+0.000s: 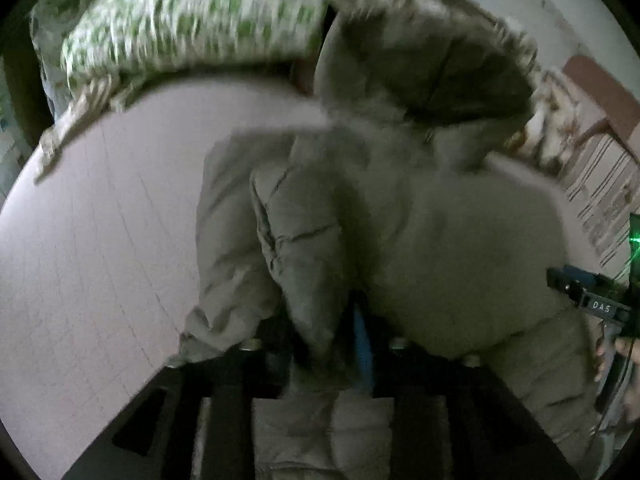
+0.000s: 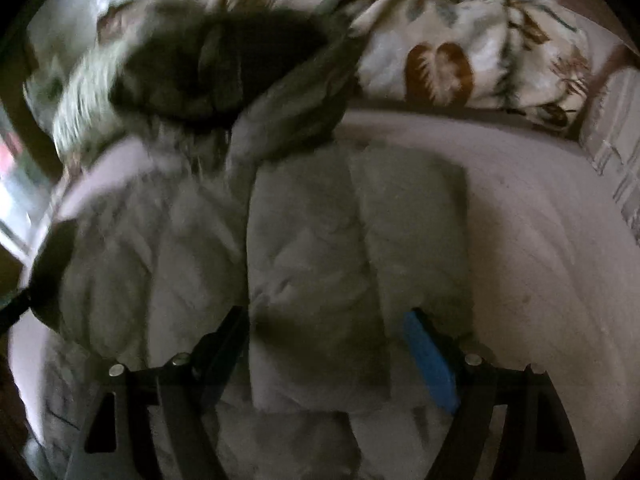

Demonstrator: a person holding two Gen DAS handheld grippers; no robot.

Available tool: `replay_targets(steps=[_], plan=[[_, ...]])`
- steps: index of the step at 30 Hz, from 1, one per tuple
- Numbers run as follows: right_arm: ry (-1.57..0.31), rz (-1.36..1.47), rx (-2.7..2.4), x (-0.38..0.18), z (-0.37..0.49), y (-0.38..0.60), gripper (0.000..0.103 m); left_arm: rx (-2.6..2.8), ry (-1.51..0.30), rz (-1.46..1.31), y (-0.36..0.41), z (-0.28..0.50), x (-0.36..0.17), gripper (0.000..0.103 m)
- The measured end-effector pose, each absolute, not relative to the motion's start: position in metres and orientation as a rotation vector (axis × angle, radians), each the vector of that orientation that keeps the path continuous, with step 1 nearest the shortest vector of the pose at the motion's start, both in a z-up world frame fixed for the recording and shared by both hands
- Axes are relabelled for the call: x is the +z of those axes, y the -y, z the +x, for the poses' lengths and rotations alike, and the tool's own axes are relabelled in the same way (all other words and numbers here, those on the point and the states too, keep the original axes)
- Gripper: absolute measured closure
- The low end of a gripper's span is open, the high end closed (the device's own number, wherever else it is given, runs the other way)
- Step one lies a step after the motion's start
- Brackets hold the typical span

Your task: Fold large clothes

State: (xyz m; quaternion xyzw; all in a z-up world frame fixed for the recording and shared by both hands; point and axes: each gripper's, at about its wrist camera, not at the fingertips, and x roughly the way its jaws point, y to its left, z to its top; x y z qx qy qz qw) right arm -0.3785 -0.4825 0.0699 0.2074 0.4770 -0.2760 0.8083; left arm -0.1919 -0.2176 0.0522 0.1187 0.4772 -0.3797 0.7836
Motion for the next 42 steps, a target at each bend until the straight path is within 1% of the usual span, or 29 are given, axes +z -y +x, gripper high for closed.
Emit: replay_targets(steps=[1, 2, 3, 5, 7, 9, 13, 17, 20, 24, 28, 31, 34, 35, 36, 37, 38, 39, 40, 41, 42], plan=[[-1.052, 0.437, -0.588, 0.059, -0.375, 0.482, 0.019, -0.829, -1.035, 0.244, 0.215, -0.191, 0.049, 0.060], [-1.075, 0.425, -0.583, 0.050, -0.372, 0.482, 0.019, -0.835, -1.034, 0.227, 0.212, -0.190, 0.050, 0.054], [-1.073, 0.418, -0.580, 0.049, -0.373, 0.482, 0.018, -0.829, -1.035, 0.217, 0.209, -0.189, 0.055, 0.041], [-1.066, 0.428, -0.566, 0.060, -0.377, 0.486, 0.018, -0.785, -1.007, 0.231, 0.205, -0.187, 0.071, 0.028], [-1.025, 0.434, -0.547, 0.079, -0.384, 0.491, 0.018, -0.788, -0.926, 0.240, 0.203, -0.183, 0.096, 0.027], [-0.987, 0.402, -0.540, 0.102, -0.384, 0.501, 0.018, -0.804, -0.881, 0.237, 0.209, -0.177, 0.116, 0.021], [-0.930, 0.364, -0.527, 0.138, -0.365, 0.531, 0.018, -0.830, -0.839, 0.263, 0.243, -0.145, 0.142, 0.021], [-0.865, 0.331, -0.467, 0.171, -0.331, 0.554, 0.018, -0.869, -0.784, 0.327, 0.288, -0.115, 0.154, 0.021], [-0.835, 0.283, -0.426, 0.184, -0.302, 0.570, 0.012, -0.905, -0.766, 0.365, 0.319, -0.097, 0.151, 0.021], [-0.866, 0.202, -0.383, 0.182, -0.267, 0.581, 0.010, -0.909, -0.731, 0.481, 0.362, -0.082, 0.135, 0.021], [-0.923, 0.054, -0.339, 0.167, -0.233, 0.589, 0.008, -0.915, -0.700, 0.606, 0.395, -0.069, 0.110, 0.021], [-0.977, -0.001, -0.299, 0.146, -0.210, 0.591, 0.008, -0.950, -0.707, 0.627, 0.414, -0.064, 0.098, 0.021], [-0.987, -0.011, -0.281, 0.132, -0.196, 0.586, 0.008, -0.951, -0.692, 0.618, 0.431, -0.065, 0.093, 0.021], [-0.983, 0.005, -0.276, 0.128, -0.192, 0.585, 0.009, -0.948, -0.677, 0.599, 0.432, -0.066, 0.093, 0.024], [-0.973, 0.017, -0.286, 0.126, -0.190, 0.584, 0.015, -0.943, -0.667, 0.574, 0.432, -0.067, 0.095, 0.046], [-0.965, 0.021, -0.291, 0.126, -0.190, 0.583, 0.024, -0.936, -0.670, 0.543, 0.431, -0.066, 0.098, 0.068], [-0.961, 0.020, -0.306, 0.125, -0.190, 0.581, 0.055, -0.934, -0.705, 0.508, 0.429, -0.063, 0.100, 0.092], [-0.961, 0.018, -0.335, 0.126, -0.191, 0.579, 0.075, -0.955, -0.730, 0.466, 0.425, -0.062, 0.103, 0.092], [-0.953, 0.034, -0.355, 0.127, -0.195, 0.578, 0.076, -0.972, -0.731, 0.429, 0.418, -0.062, 0.108, 0.092], [-0.944, 0.045, -0.357, 0.130, -0.198, 0.576, 0.083, -0.973, -0.718, 0.413, 0.412, -0.066, 0.114, 0.092], [-0.928, 0.053, -0.360, 0.136, -0.205, 0.574, 0.084, -0.982, -0.709, 0.398, 0.403, -0.070, 0.121, 0.092]])
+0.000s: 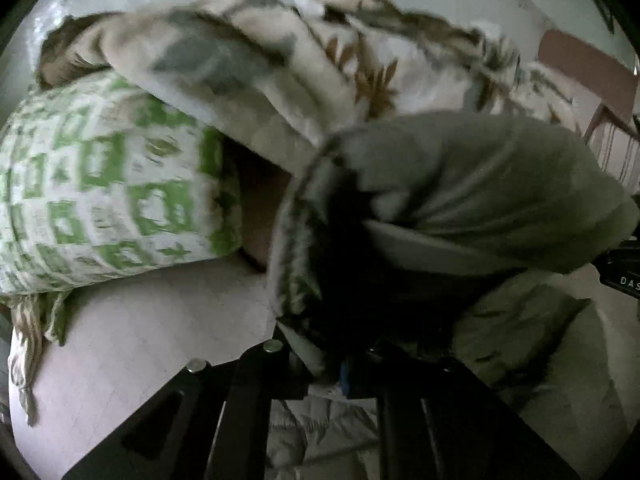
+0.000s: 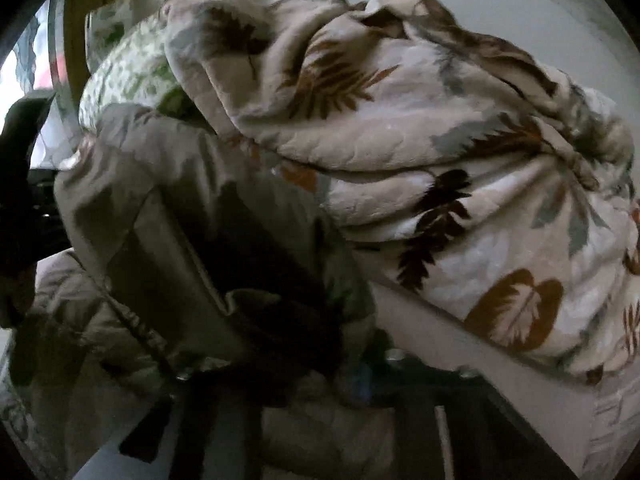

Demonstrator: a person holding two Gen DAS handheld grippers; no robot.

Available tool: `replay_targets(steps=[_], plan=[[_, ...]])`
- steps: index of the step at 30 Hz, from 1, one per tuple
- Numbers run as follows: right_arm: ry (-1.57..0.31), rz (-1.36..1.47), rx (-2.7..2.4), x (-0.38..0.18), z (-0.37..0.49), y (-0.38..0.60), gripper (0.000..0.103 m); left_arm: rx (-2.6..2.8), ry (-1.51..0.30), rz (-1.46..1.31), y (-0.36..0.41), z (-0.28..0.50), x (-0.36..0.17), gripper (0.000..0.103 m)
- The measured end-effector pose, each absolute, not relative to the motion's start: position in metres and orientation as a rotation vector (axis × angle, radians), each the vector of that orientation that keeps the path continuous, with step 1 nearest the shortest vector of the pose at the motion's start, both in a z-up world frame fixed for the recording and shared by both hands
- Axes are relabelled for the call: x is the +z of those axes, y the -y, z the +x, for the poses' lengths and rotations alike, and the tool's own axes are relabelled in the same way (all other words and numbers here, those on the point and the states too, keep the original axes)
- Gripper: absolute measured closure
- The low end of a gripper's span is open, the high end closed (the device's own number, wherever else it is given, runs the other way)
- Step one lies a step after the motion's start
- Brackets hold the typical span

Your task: Fold large clothes

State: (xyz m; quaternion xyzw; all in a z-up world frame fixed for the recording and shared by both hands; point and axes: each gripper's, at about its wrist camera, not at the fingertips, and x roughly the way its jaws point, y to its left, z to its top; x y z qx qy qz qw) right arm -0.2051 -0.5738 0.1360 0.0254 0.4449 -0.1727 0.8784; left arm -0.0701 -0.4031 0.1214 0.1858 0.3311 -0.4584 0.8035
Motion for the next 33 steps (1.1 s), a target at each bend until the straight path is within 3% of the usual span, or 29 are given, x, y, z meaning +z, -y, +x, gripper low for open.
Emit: replay_targets(steps=[8, 14, 18, 25, 30, 33], plan=[[-0.810, 0.094, -0.287, 0.196, -0.271, 0.530, 0.087, -1.080, -0.643, 0.310, 0.318, -0.129, 0.179, 0.092], [-0.788, 0.085, -0.199, 0.217, -0.334, 0.465, 0.087, -1.140, -0.633, 0.307, 0.250, -0.189, 0.181, 0.092], [-0.831, 0.097, -0.146, 0.191, -0.377, 0.423, 0.087, -1.125, -0.660, 0.323, 0.209, -0.219, 0.151, 0.092], [-0.963, 0.159, -0.177, 0.092, -0.392, 0.394, 0.087, -1.003, -0.844, 0.355, 0.196, -0.234, 0.044, 0.091], [-1.005, 0.094, -0.202, 0.061, -0.382, 0.384, 0.087, -0.997, -0.872, 0.264, 0.172, -0.238, 0.055, 0.078], [-0.987, 0.062, -0.201, 0.065, -0.387, 0.381, 0.087, -0.979, -0.835, 0.286, 0.149, -0.239, 0.068, 0.078]])
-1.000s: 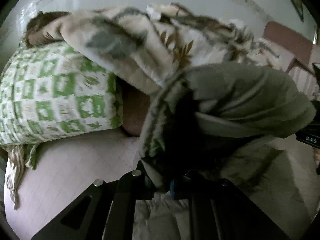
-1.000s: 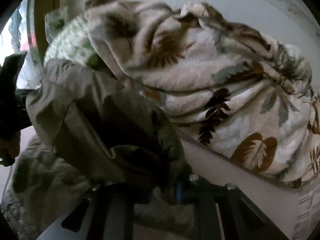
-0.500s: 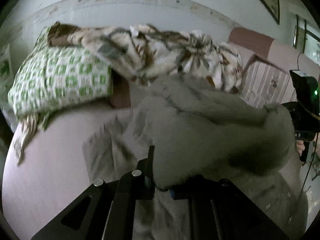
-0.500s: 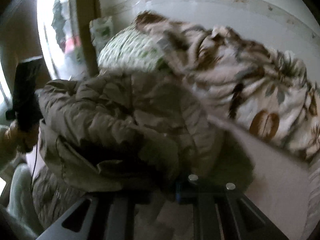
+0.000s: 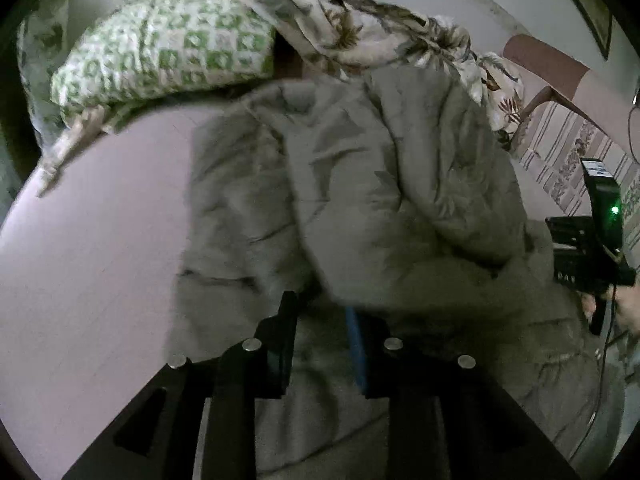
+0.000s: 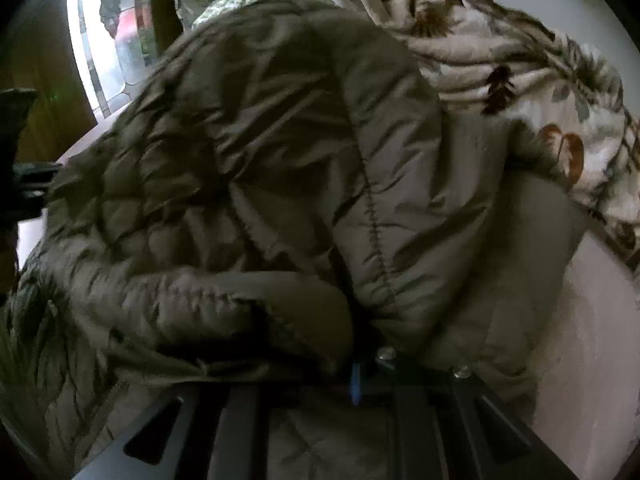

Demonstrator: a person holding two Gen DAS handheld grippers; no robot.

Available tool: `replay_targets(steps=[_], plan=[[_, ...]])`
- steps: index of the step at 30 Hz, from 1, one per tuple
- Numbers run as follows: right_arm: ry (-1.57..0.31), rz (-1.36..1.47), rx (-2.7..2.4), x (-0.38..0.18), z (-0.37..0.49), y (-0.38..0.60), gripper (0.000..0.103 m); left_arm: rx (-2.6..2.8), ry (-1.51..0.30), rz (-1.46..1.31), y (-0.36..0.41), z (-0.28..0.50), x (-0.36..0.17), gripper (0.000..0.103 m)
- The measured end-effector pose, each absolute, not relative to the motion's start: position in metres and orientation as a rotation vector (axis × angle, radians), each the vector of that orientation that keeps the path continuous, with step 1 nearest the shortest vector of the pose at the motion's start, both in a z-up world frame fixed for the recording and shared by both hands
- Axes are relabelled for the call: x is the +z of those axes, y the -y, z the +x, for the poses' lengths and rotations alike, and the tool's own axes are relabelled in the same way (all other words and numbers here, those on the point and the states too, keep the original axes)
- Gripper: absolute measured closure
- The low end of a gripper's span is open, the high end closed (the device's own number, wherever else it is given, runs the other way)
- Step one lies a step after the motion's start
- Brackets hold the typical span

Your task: Fold large clothes

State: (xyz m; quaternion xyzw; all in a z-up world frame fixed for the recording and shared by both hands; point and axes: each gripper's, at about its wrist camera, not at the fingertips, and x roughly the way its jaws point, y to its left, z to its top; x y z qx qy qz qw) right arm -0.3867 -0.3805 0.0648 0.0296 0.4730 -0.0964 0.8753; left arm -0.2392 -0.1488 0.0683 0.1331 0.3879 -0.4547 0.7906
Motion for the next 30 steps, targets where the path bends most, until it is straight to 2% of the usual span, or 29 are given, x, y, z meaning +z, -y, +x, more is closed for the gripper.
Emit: replay_targets(steps=[4, 9, 15, 19, 20, 21, 22, 26, 30], plan=[[-0.979, 0.050, -0.193, 0.064, -0.388, 0.381, 0.087, -0.972, -0.792, 0.290, 0.137, -0.234, 0.090, 0.077], [-0.962, 0.058, -0.196, 0.060, -0.391, 0.387, 0.086, -1.037, -0.782, 0.274, 0.173, -0.240, 0.099, 0.077], [-0.938, 0.009, -0.209, 0.064, -0.406, 0.375, 0.085, -1.054, -0.920, 0.417, 0.225, -0.257, 0.043, 0.073], [-0.907, -0.034, -0.214, 0.077, -0.429, 0.366, 0.069, -1.050, -0.947, 0.400, 0.225, -0.256, 0.030, 0.073], [-0.909, -0.051, -0.219, 0.081, -0.436, 0.363, 0.053, -1.053, -0.952, 0.399, 0.225, -0.255, 0.030, 0.073], [-0.915, -0.062, -0.227, 0.083, -0.444, 0.360, 0.026, -1.057, -0.957, 0.399, 0.225, -0.254, 0.031, 0.073], [-0.910, -0.065, -0.228, 0.085, -0.451, 0.359, 0.021, -1.061, -0.962, 0.399, 0.224, -0.252, 0.031, 0.073], [-0.846, 0.061, -0.213, 0.109, -0.477, 0.363, 0.021, -1.065, -0.957, 0.404, 0.219, -0.251, 0.031, 0.073], [-0.773, 0.176, -0.219, 0.131, -0.466, 0.367, 0.021, -1.060, -0.953, 0.409, 0.217, -0.252, 0.029, 0.073]])
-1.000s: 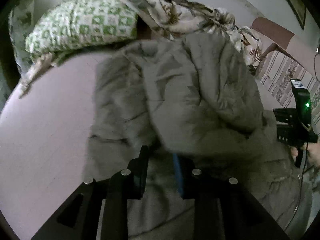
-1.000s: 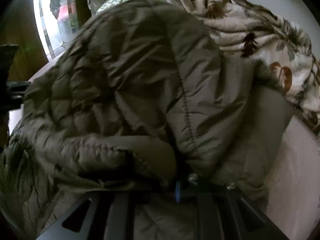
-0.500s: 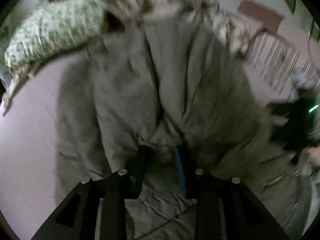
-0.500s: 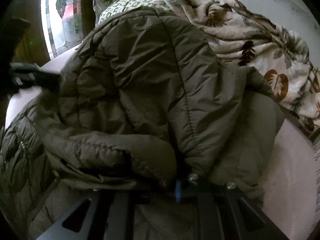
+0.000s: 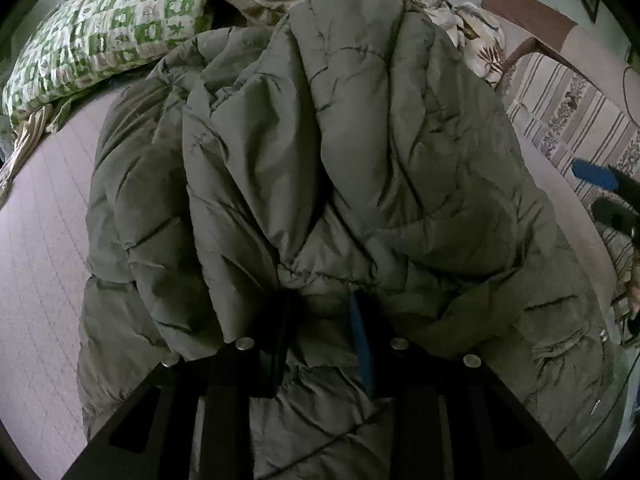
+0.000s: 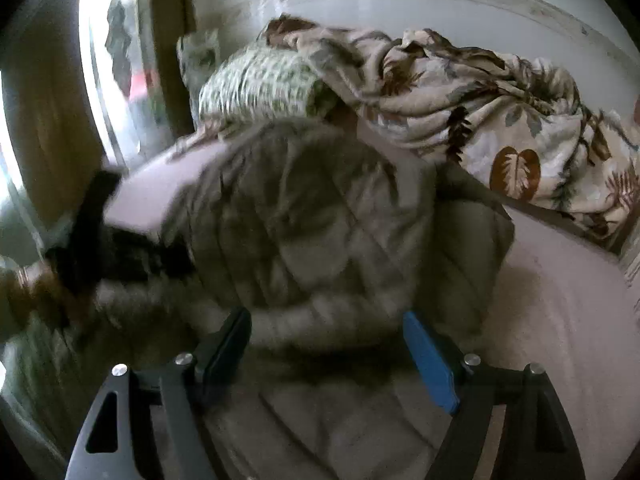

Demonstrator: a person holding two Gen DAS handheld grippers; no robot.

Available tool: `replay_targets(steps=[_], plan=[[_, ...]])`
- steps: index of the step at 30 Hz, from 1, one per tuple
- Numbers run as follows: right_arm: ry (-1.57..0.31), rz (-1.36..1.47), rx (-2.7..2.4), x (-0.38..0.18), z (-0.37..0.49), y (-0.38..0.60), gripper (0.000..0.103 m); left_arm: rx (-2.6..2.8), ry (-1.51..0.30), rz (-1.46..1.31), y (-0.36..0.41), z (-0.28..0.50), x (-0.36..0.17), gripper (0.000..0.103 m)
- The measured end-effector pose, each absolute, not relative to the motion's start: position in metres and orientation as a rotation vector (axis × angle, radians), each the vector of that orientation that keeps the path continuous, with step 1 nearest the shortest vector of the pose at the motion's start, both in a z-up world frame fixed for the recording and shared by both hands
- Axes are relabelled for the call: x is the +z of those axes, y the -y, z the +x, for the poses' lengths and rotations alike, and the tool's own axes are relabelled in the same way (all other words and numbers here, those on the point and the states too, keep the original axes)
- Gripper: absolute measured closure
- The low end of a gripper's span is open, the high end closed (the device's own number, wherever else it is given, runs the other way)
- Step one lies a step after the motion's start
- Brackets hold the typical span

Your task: Fold large clothes

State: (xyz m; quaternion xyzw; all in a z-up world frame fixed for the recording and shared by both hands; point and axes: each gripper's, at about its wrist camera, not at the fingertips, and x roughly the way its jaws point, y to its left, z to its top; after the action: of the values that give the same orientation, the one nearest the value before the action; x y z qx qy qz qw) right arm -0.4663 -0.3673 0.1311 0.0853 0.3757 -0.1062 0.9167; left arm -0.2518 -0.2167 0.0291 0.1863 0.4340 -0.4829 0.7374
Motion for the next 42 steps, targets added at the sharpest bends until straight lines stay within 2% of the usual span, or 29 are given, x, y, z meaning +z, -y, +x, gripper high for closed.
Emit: replay_targets(steps=[4, 9, 12, 18, 27, 34, 38, 42], plan=[[-0.803, 0.230, -0.211, 0.123, -0.424, 0.368, 0.021, -1.059, -0.955, 0.420, 0.220, -0.254, 0.028, 0.073], [-0.996, 0.231, -0.282, 0.057, -0.380, 0.369, 0.021, -1.062, -0.963, 0.414, 0.230, -0.255, 0.022, 0.073], [-1.017, 0.137, -0.324, 0.033, -0.370, 0.364, 0.021, -1.062, -0.960, 0.414, 0.234, -0.252, 0.017, 0.073], [-1.053, 0.145, -0.347, 0.036, -0.356, 0.365, 0.021, -1.056, -0.967, 0.371, 0.232, -0.248, 0.021, 0.073], [-0.879, 0.249, -0.323, 0.095, -0.388, 0.353, 0.021, -1.074, -0.952, 0.352, 0.199, -0.258, 0.028, 0.073], [-0.792, 0.274, -0.269, 0.143, -0.344, 0.360, 0.021, -1.073, -0.986, 0.308, 0.205, -0.252, 0.018, 0.073], [-0.908, 0.349, -0.297, 0.118, -0.294, 0.395, 0.021, -1.083, -0.987, 0.290, 0.197, -0.248, 0.014, 0.073], [-1.101, 0.399, -0.376, 0.060, -0.258, 0.418, 0.020, -1.096, -0.989, 0.272, 0.188, -0.242, 0.012, 0.073]])
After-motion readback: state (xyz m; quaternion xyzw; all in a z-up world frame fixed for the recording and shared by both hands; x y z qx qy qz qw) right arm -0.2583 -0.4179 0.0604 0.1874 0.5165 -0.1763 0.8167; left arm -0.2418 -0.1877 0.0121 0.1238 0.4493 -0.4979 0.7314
